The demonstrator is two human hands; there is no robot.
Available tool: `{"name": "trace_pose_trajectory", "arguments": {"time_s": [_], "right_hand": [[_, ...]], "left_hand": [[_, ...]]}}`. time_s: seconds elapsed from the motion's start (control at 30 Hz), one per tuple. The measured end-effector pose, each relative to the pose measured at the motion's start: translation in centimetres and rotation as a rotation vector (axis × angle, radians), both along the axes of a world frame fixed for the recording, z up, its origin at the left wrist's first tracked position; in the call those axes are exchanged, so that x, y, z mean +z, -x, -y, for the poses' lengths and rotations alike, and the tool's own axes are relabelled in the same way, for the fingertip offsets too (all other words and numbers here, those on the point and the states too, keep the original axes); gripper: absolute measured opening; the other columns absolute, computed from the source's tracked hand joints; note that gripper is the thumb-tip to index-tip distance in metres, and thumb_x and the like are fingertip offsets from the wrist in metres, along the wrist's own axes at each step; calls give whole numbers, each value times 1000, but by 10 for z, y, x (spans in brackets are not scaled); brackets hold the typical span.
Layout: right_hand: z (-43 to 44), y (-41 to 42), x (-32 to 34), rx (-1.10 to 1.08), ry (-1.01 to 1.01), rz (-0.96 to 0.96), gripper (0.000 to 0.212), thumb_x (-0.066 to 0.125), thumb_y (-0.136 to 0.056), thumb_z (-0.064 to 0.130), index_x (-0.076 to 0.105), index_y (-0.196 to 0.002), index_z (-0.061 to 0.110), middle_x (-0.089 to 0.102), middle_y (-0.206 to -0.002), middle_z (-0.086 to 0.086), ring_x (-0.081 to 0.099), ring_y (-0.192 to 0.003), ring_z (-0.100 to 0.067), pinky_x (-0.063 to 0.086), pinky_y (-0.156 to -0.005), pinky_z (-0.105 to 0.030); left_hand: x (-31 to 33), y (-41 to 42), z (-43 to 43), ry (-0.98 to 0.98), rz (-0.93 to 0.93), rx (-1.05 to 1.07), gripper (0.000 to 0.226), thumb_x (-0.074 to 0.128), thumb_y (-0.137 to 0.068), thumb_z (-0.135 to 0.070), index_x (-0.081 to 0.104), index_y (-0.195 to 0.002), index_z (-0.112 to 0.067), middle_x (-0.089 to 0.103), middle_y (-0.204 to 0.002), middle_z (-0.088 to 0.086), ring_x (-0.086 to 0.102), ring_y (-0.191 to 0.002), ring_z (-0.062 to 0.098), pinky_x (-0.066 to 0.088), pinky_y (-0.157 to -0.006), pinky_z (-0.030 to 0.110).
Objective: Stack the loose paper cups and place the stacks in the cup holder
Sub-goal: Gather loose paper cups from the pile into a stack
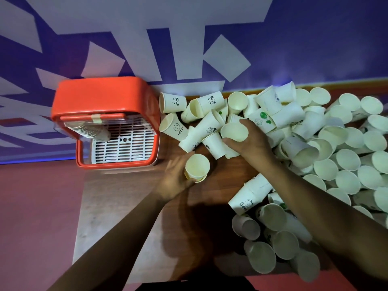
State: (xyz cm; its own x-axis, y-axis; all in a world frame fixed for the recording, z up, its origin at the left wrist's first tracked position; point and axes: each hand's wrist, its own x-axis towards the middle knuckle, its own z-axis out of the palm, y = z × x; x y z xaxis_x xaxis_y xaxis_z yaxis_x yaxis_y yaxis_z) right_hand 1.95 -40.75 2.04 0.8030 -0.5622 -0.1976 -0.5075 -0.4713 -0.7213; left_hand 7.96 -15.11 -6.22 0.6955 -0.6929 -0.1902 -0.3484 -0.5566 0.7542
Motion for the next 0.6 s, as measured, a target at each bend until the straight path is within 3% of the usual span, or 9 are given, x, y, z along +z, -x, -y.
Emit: {"name": "trace_pose_trajectory", "arguments": {"time_s": [0.07, 0.13, 0.2, 0.27, 0.33, 0.47, 0.6], "right_hand": [[-14, 4, 6, -5, -98, 33, 70, 80, -73, 44, 51, -132, 19, 57, -121, 8, 51, -114, -9, 39, -94, -24], [-29, 7, 9, 46, -188, 70, 60, 79, -72, 48, 57, -123, 25, 63, -111, 14, 59, -102, -5, 47, -86, -25], [-43, 11, 9, 97, -249, 80, 60, 78, -69, 51, 57, -121, 28, 64, -110, 14, 60, -100, -3, 49, -83, -23], [-57, 15, 6, 142, -263, 80, 63, 80, -70, 47, 53, -124, 29, 61, -112, 15, 57, -103, -3, 46, -84, -18], [-69, 19, 3, 190, -275, 83, 62, 82, -70, 41, 52, -124, 29, 57, -109, 20, 55, -103, -1, 43, -83, -11], [-83, 22, -7, 288, -225, 36, 72, 83, -70, 42, 49, -131, 23, 55, -124, 12, 50, -113, -2, 42, -94, -20], [-90, 29, -27, 399, -107, -77, 82, 79, -71, 49, 39, -138, 27, 46, -136, 9, 43, -119, -6, 39, -96, -24]], "left_hand": [[-1, -2, -4, -77, -30, -71, 84, 70, -83, -42, 27, -155, -35, 38, -154, 0, 33, -139, 26, 31, -115, 45], [2, -8, -11, -130, -171, -57, 86, 67, -85, -38, 21, -157, -39, 30, -158, 0, 23, -145, 25, 23, -120, 47], [8, -18, -16, -64, -232, 30, 81, 63, -82, -32, 27, -154, -39, 36, -153, -1, 30, -142, 21, 28, -119, 46], [16, -30, -16, 22, -196, 168, 70, 62, -85, -27, 38, -150, -30, 48, -138, 0, 48, -127, 17, 43, -107, 41], [26, -44, -10, 48, -155, 313, 57, 62, -92, -22, 40, -145, -24, 60, -119, 2, 60, -106, 17, 49, -87, 36], [41, -68, 1, -86, -79, 355, 63, 59, -95, -26, 27, -150, -26, 73, -96, 9, 69, -87, 28, 51, -75, 36], [38, -81, 14, -272, -64, 388, 68, 57, -96, -29, 23, -154, -20, 64, -129, 21, 61, -115, 41, 47, -91, 41]]}}
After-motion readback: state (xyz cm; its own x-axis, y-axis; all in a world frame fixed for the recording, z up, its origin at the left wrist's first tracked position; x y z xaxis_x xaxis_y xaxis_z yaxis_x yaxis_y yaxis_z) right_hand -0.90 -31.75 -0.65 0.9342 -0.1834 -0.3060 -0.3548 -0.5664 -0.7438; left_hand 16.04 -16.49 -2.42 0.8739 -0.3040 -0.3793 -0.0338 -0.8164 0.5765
